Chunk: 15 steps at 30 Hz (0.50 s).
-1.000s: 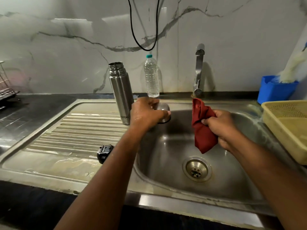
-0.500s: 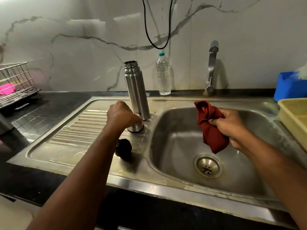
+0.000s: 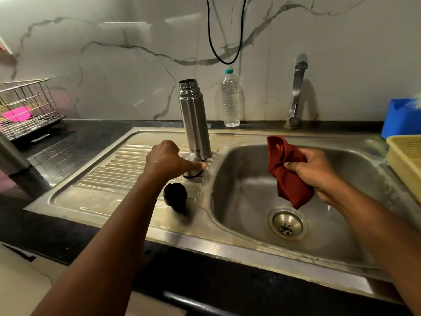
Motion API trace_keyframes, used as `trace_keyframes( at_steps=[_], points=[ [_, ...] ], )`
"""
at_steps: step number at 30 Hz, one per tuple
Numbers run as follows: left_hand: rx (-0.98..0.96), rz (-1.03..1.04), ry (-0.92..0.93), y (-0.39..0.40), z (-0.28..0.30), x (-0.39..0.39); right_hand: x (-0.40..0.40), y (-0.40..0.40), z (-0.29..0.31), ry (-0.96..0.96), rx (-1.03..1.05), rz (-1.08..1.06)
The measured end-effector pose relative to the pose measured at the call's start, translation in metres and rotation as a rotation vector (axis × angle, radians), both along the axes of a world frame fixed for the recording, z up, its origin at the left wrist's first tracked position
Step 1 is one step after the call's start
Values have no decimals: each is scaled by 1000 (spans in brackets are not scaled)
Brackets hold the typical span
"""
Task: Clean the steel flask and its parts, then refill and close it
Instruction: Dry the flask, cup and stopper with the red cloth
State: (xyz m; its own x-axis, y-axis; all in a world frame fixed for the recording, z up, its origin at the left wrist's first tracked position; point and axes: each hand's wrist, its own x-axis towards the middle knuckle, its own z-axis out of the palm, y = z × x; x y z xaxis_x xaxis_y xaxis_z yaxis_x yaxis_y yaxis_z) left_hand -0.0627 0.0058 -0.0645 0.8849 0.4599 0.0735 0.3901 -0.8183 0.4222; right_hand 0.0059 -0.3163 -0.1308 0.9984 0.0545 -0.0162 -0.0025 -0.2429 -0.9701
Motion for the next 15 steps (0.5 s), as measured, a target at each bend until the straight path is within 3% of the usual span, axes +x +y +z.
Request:
trace_keyframes(
  at_steps=[9, 15],
  points=[
    [22, -64, 258, -11, 2, -51, -14, 3, 7, -41, -61, 3],
    [14, -49, 135, -20, -1, -52, -13, 5, 6, -39, -59, 24]
  ],
)
